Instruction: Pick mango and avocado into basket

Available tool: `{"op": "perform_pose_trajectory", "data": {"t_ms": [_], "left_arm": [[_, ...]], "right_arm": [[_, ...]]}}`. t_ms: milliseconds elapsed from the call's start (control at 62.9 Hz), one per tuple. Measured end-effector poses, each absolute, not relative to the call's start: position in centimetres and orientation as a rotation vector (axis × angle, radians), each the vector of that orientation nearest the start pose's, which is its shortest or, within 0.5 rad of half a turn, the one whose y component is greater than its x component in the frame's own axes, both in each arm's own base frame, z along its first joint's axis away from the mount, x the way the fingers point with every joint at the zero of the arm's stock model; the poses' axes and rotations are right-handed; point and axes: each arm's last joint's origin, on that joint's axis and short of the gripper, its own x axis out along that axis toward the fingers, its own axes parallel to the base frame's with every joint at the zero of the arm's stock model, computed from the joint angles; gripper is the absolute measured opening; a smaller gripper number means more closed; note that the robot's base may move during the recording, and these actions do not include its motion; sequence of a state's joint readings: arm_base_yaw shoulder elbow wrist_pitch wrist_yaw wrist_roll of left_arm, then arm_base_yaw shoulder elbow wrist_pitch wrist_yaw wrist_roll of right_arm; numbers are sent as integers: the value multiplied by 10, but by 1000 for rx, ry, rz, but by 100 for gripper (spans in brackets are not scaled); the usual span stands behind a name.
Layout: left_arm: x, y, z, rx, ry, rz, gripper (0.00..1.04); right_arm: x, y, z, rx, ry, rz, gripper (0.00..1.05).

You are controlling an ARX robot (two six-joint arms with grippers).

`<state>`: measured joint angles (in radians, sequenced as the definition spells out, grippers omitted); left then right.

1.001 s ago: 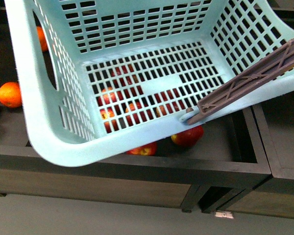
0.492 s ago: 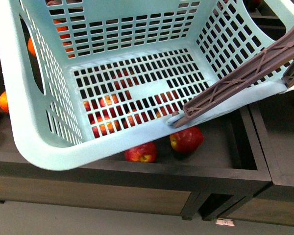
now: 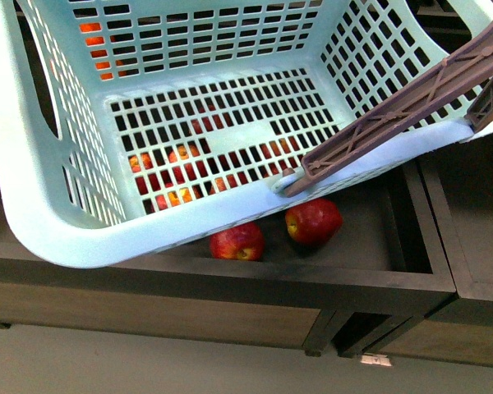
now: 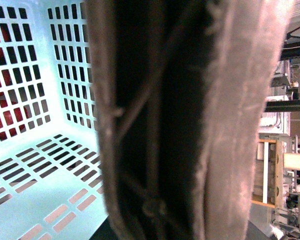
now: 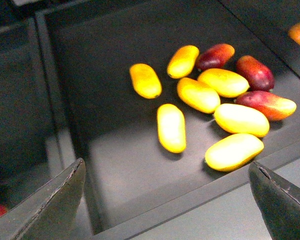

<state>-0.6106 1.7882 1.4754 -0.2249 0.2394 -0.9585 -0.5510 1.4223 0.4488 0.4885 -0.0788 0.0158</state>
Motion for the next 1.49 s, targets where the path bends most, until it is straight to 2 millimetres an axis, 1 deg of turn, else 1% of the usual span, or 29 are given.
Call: {"op": "perform_pose_trajectory", "data": {"t_ms": [48,79,127,254,381,524,715,921,1112,1493], "left_arm": [[333,-241,294,-775,890,-498,15],[333,-241,294,-775,890,-499,15],[333,-241,294,-775,890,-498,15],[333,-241,294,-775,890,-499,15],[333,-241,294,-775,890,-498,15],[333,-241,294,-775,890,-498,15],[333,-241,294,-775,890,-498,15],[333,-241,294,-775,889,-498,15],[333,-241,294,-775,890,-498,15],[333,-241,294,-775,890,-499,15]], "right_arm": [[230,-144,134,166,529,-474,96],[235,-148,127,162,558,-474,96],[246,-158,108,156,622,-477,96],[271,-174,71,148,727,-466,96],[294,-181,49,147,783,-443,96],[326,-189,25,139,844,-431,96],[359,-201,1,138,887,-434,96],[387,-216,-17,152,902,-440,96],[403,-222,-29,159,916,-438,96],[427,-225,-49,190,928,-428,96]]}}
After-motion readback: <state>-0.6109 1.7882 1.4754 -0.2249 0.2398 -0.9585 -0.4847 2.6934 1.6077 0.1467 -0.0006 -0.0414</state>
